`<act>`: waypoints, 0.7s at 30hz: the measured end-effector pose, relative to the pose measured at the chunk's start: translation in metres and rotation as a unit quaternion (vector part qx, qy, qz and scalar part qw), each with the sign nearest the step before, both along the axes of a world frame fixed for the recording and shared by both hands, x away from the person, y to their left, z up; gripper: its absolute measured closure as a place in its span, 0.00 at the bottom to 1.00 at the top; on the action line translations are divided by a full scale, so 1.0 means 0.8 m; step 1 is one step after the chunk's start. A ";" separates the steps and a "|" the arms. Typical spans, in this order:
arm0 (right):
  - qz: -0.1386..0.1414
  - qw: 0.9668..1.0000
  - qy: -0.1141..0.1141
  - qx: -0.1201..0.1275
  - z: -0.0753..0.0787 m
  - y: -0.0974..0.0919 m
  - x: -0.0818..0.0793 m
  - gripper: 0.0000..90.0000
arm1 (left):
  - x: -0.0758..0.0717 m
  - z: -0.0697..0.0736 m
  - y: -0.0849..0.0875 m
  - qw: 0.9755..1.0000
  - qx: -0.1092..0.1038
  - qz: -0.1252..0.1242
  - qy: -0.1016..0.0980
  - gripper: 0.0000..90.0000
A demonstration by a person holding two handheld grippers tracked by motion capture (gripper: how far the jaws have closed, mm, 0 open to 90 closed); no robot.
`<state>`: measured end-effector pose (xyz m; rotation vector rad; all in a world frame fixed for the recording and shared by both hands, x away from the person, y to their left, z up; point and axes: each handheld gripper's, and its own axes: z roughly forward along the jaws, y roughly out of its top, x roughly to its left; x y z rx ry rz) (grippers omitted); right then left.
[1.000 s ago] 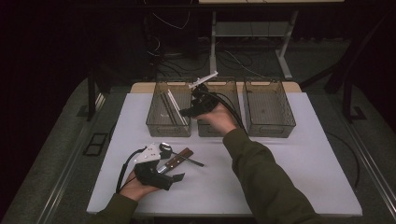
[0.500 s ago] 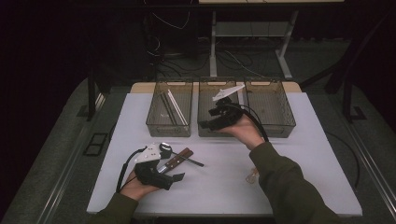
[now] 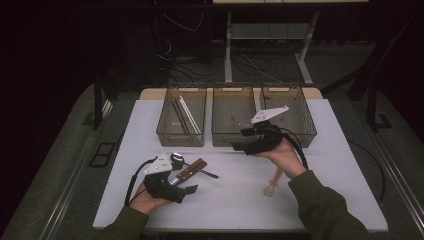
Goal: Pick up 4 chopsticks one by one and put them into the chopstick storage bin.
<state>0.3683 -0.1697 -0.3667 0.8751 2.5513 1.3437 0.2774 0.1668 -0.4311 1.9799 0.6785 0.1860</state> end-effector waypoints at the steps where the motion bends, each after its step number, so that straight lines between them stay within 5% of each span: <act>1: -0.001 1.000 -0.001 -0.002 -0.002 -0.004 -0.002 0.36 | 0.000 0.000 0.000 1.000 0.000 0.001 0.000 0.03; 21: -0.018 1.000 0.005 -0.014 -0.025 -0.073 -0.045 0.48 | -0.001 0.001 0.001 1.000 0.001 0.003 -0.004 0.04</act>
